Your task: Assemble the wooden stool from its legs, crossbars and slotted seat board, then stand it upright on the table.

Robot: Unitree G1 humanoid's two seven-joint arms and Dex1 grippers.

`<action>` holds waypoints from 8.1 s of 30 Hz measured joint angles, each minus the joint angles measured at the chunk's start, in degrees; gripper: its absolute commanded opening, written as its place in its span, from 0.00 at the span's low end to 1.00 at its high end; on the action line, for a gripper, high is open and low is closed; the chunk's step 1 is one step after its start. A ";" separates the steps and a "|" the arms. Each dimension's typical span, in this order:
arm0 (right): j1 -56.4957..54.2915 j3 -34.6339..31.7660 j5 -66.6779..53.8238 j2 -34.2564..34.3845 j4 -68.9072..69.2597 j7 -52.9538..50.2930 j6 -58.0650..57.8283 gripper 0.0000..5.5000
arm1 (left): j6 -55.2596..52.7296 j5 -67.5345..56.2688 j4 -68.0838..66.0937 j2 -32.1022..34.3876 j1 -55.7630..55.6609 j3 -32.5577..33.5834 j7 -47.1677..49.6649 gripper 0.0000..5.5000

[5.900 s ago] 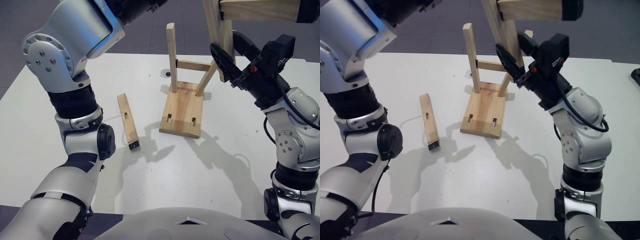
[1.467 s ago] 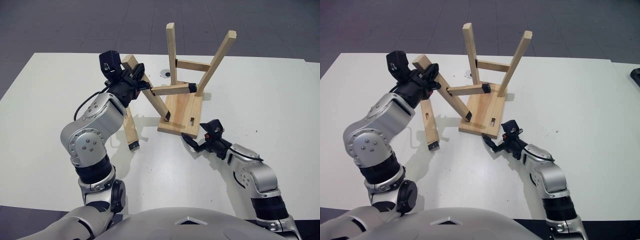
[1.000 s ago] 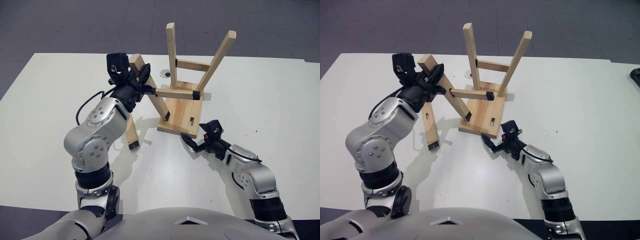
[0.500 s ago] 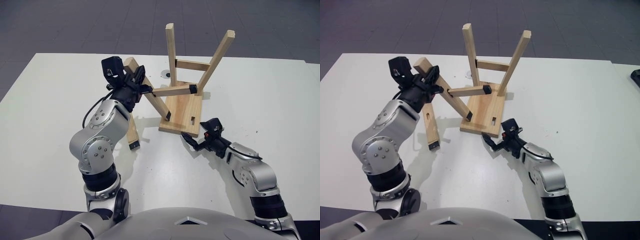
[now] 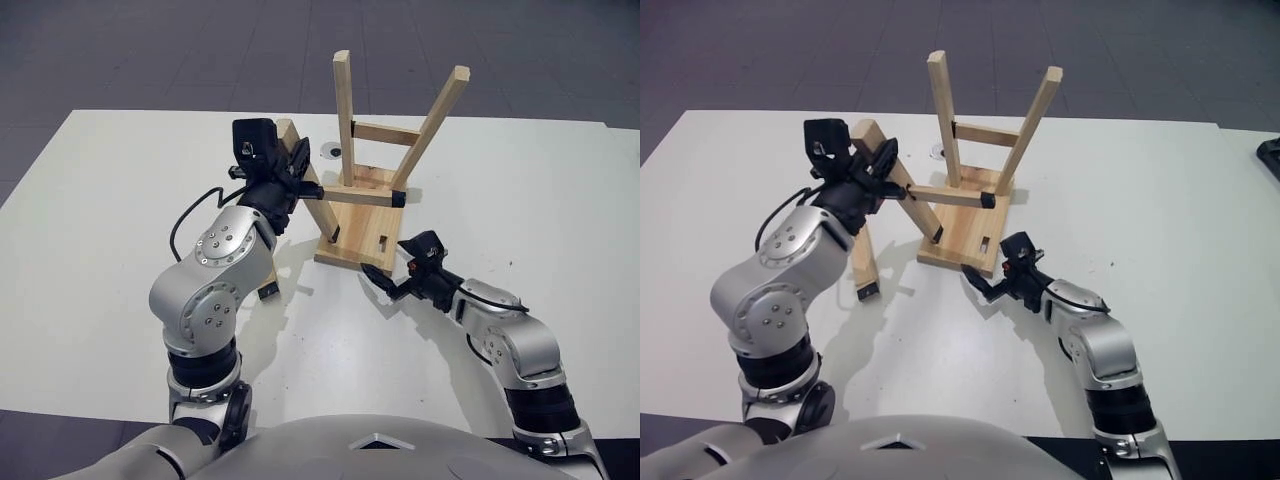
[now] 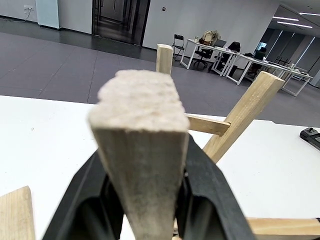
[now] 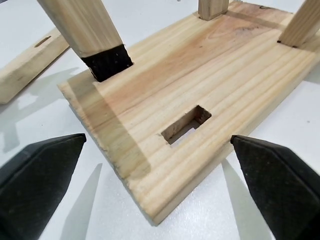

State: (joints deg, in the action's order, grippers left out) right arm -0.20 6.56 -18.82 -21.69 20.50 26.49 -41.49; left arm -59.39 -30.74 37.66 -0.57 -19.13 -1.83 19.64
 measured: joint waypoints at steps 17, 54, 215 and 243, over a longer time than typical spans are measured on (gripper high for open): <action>-5.75 3.34 0.23 -1.28 -3.09 2.98 -3.06 0.98 | 5.88 10.59 -6.63 1.96 0.11 -11.49 -3.92 0.19; -5.68 0.37 4.80 0.12 -5.45 -0.69 0.09 0.98 | 16.89 7.33 -7.52 7.83 -12.55 15.90 -13.52 0.97; -10.80 -29.98 -29.84 20.98 10.60 -43.10 1.24 0.19 | 32.04 15.92 -38.36 3.90 -13.12 19.66 -10.41 0.98; -5.34 -30.70 -34.81 20.55 10.50 -48.16 7.14 0.19 | 36.23 14.78 -34.98 1.50 -14.33 20.22 -7.20 0.98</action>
State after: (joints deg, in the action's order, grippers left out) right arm -5.54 -24.14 -53.64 -1.14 31.00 -21.68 -34.35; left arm -23.16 -15.96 2.68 0.92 -33.45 18.39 12.43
